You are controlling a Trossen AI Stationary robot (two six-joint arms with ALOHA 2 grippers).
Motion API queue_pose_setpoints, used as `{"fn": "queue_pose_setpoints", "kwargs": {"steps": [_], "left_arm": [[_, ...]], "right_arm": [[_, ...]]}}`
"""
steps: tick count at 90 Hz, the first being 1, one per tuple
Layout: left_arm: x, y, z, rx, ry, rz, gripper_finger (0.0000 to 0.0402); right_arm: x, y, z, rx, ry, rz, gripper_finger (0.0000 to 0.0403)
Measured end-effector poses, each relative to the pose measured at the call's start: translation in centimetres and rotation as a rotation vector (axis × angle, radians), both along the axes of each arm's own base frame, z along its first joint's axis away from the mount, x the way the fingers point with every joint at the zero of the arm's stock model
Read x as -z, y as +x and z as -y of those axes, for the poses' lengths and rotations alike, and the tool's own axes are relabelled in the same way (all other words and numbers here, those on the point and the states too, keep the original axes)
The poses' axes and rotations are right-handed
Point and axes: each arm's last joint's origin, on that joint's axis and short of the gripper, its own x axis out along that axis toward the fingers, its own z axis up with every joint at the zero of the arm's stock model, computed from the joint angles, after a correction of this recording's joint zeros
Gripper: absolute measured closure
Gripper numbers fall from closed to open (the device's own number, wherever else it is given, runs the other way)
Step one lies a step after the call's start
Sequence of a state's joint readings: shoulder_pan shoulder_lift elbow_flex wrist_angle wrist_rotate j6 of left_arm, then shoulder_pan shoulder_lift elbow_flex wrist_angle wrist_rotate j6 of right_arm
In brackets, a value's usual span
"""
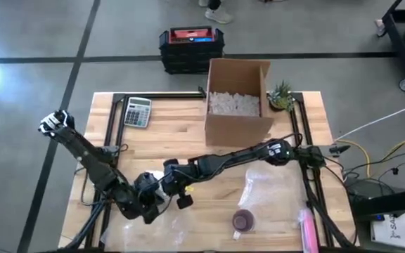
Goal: Wrap mug
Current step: Wrap the orange patterned mug with the left transparent bubble wrap
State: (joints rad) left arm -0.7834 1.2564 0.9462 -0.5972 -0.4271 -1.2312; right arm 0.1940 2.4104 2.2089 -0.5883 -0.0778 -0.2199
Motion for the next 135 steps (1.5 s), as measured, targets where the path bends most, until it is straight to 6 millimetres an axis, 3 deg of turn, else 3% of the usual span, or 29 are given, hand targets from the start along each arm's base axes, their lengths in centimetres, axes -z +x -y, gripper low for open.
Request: {"fn": "queue_pose_setpoints", "kwargs": {"steps": [8, 17, 31, 38, 44, 65, 77, 86, 104, 119, 135], "left_arm": [[-0.1, -0.2, -0.6, -0.062, 0.101, 0.032, 0.0382], [1.9, 0.2, -1.1, -0.092, 0.166, -0.012, 0.0382], [5.2, 1.2, -1.2, -0.106, 0.178, -0.089, 0.0382], [5.7, 1.6, -1.2, -0.118, 0.179, -0.085, 0.0382], [6.0, 1.9, -1.0, -0.122, 0.180, -0.082, 0.0382], [5.4, 1.8, -1.1, -0.099, 0.162, -0.085, 0.0382], [3.9, 1.8, -1.1, -0.072, 0.138, -0.087, 0.0382], [1.4, 1.7, -0.8, -0.031, 0.090, -0.072, 0.0382], [-1.5, 0.2, -0.6, 0.003, 0.100, -0.120, 0.0382], [0.4, 0.0, -0.8, -0.061, 0.179, -0.165, 0.0382], [2.7, 1.0, -0.5, -0.118, 0.227, -0.053, 0.0382]], "right_arm": [[0.0, 0.0, 0.0, 0.000, 0.000, -0.001, 0.0403], [-0.1, -0.1, 0.0, -0.007, -0.007, -0.007, 0.0403], [-3.4, -1.1, 0.2, -0.019, -0.028, -0.044, 0.0403], [-5.4, -1.3, 0.4, -0.009, -0.014, -0.010, 0.0403], [-6.0, -1.1, 0.1, -0.002, 0.006, 0.026, 0.0403], [-0.6, -0.3, -0.5, 0.002, 0.004, -0.056, 0.0403], [0.6, 0.0, -0.5, -0.003, 0.014, -0.076, 0.0403], [1.2, 0.0, -0.6, 0.018, 0.017, -0.097, 0.0403], [1.4, 0.1, -0.4, 0.033, 0.005, -0.085, 0.0403], [1.3, 0.2, -0.2, 0.035, 0.009, -0.081, 0.0403], [1.3, 0.3, -0.2, 0.051, 0.021, -0.070, 0.0403]]}}
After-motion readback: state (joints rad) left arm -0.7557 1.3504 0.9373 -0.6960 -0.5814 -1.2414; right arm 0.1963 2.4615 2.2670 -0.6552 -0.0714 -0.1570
